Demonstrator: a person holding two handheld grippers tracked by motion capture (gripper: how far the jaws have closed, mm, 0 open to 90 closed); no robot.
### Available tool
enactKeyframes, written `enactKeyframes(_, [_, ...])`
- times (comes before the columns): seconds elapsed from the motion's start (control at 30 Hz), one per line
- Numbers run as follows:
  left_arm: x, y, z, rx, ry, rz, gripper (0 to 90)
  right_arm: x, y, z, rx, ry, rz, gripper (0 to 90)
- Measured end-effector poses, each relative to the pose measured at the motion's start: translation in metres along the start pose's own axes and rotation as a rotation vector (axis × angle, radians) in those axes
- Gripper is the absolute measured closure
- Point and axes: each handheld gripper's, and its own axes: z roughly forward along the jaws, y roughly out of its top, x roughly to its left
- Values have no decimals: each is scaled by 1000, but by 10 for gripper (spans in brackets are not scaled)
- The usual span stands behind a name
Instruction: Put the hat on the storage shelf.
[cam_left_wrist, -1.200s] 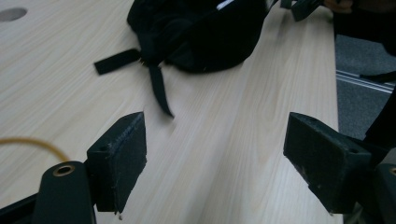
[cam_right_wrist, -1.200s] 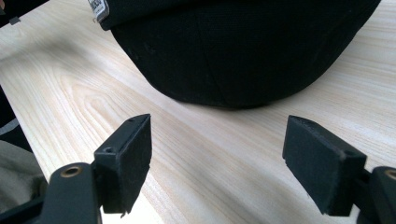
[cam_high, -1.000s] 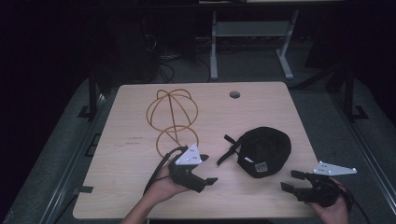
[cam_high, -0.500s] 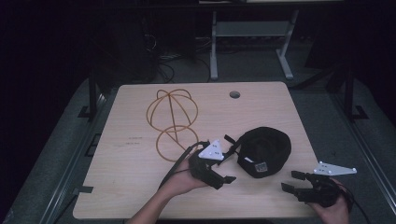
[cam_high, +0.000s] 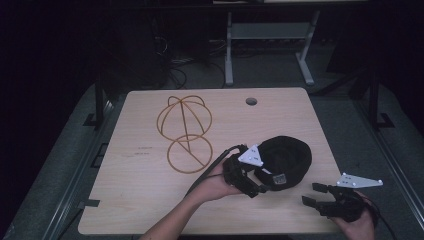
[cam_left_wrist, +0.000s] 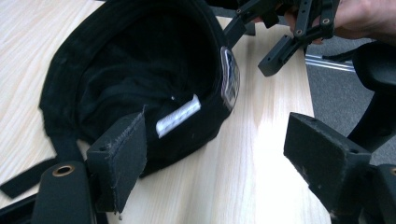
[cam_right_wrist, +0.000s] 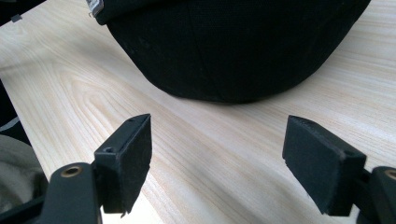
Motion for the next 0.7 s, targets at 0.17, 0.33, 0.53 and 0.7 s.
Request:
enactKeyframes(0.17, [3, 8, 13, 29, -9, 10, 210, 0, 0, 0, 3, 2, -3, 236])
enactKeyframes(0.33, [13, 7, 32, 74, -35, -17, 210, 0, -1, 0, 5, 0, 0, 238])
enactKeyframes(0.53, [20, 3, 41, 116, -47, -5, 333, -2, -1, 0, 10, -1, -10, 238])
enactKeyframes(0.7, [28, 1, 41, 99, -95, -24, 534, -1, -1, 0, 7, -3, -4, 239])
